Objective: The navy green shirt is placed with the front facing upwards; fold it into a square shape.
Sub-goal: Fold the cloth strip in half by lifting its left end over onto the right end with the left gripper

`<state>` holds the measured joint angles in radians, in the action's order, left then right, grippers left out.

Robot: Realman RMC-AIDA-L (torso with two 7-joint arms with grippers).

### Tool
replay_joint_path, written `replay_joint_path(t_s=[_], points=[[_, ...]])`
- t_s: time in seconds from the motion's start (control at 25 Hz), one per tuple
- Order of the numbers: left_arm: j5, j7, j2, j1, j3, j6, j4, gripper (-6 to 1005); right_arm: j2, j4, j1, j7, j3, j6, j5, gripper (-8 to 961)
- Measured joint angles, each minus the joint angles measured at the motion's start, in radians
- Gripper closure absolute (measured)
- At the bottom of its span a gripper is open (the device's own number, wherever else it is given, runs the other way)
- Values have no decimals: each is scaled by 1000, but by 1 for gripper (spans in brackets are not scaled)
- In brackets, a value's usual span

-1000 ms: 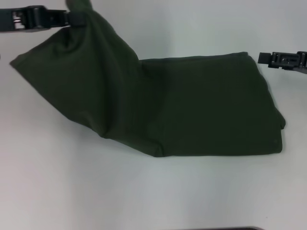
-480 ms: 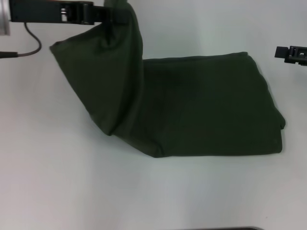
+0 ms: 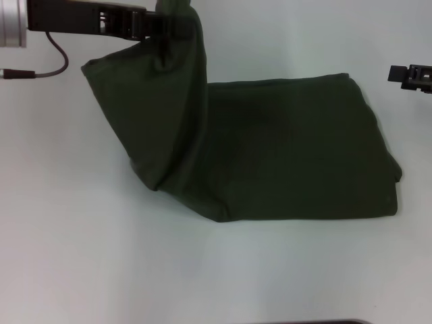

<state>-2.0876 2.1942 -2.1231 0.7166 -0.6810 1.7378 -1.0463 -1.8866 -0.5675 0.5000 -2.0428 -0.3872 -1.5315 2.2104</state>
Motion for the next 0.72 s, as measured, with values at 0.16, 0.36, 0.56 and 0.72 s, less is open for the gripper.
replay_joint_path(t_s=[0.16,0.36,0.56,0.72], points=[[2,-1,-15,17,-2,-5,0,900,1,0,0,0,-5,-3,0,218],[9,1,-37,39,-32,-22,4,896,8,0,-4,4,-7,-15,5,218],[67,10,-40,44,-109,-75,14,892,21,-2,-22,8,-1,-30,3,217],[98,3,-40,44,-148,-112,22,889,25,-13,-41,10,-1,-34,2,217]])
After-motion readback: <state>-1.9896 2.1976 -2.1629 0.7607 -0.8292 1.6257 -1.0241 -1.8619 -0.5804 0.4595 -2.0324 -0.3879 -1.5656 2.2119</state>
